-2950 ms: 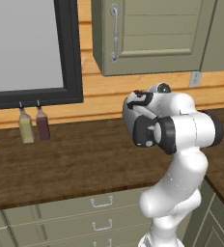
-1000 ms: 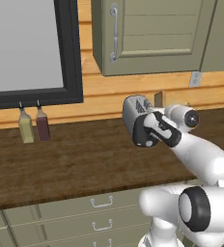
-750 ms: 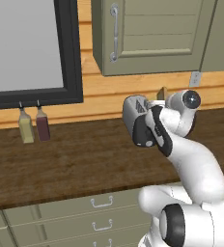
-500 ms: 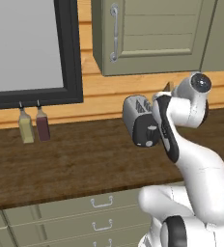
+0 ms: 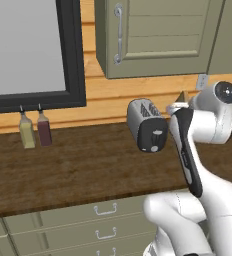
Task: Start the toaster. Once the lever pops up, take the bread to the plate on the dining counter.
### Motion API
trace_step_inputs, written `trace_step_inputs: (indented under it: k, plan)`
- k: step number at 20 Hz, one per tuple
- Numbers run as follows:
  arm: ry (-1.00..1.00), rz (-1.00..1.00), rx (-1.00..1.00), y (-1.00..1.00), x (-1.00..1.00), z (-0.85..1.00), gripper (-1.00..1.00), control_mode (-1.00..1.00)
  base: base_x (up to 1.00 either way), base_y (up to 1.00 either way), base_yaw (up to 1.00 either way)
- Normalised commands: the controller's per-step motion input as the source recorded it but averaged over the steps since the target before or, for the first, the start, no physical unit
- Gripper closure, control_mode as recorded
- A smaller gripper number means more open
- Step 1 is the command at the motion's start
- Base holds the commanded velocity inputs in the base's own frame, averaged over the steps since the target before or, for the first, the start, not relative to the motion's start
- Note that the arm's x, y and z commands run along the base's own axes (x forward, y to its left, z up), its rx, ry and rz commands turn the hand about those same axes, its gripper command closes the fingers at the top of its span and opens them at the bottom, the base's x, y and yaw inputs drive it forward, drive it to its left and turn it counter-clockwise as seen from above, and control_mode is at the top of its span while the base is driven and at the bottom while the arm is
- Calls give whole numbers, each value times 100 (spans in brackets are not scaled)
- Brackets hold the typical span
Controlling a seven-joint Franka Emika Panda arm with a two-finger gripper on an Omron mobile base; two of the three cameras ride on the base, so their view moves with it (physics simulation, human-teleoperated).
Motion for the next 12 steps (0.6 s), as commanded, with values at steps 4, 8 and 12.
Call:
trace_step_inputs:
  k: [4, 8, 12]
  plan:
    - [4, 1, 0, 44, -65, 0, 100, -100, 0, 0, 0]
    - [6, 3, 0, 53, -84, 1, 100, -100, 0, 0, 0]
    - [0, 6, 0, 40, -100, 0, 100, -100, 0, 0, 0]
